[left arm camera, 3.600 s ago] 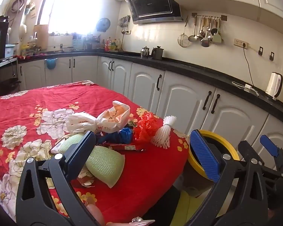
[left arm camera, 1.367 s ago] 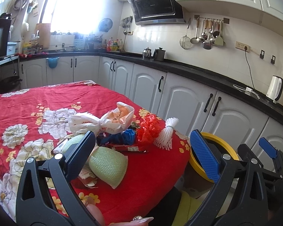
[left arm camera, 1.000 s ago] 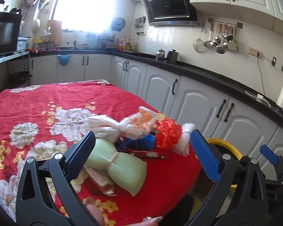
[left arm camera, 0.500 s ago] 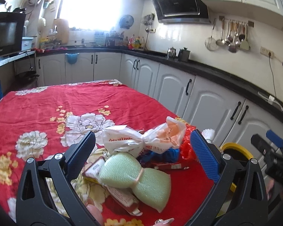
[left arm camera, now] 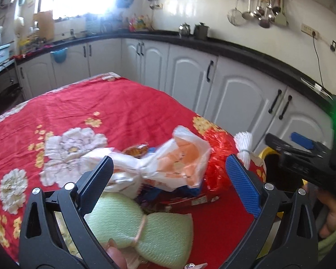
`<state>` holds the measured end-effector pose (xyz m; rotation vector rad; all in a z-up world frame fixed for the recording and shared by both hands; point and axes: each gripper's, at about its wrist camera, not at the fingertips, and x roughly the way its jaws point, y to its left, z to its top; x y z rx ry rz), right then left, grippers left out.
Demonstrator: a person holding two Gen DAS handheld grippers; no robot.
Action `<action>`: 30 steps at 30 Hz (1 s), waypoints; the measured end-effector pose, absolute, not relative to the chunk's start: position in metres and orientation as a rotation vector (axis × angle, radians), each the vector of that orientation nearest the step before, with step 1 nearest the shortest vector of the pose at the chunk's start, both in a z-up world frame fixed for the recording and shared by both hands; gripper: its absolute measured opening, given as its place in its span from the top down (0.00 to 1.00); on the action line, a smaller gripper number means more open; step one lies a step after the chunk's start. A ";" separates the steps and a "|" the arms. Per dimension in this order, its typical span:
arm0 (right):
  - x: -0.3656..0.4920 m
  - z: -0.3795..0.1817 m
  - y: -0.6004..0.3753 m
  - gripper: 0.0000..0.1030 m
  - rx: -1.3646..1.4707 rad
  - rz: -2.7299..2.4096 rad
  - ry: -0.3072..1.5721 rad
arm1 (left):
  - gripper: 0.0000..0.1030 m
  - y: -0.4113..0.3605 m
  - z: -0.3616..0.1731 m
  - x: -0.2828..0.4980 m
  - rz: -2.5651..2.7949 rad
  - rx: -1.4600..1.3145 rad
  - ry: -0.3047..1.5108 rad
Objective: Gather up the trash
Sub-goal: 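Grasp the white plastic bag with the left tool while the right tool grasps the white foam net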
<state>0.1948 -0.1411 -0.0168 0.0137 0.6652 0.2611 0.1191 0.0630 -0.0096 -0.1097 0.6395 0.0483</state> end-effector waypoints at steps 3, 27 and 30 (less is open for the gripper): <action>0.211 -0.031 -0.140 0.20 0.051 0.277 0.735 | 0.10 0.053 -0.012 0.127 0.033 -0.075 0.648; 0.232 -0.072 -0.143 0.74 0.301 0.418 0.921 | 0.68 0.062 -0.031 0.147 0.097 -0.059 0.716; 0.226 -0.068 -0.146 0.74 0.290 0.416 0.894 | 0.74 0.070 -0.027 0.142 0.082 -0.099 0.702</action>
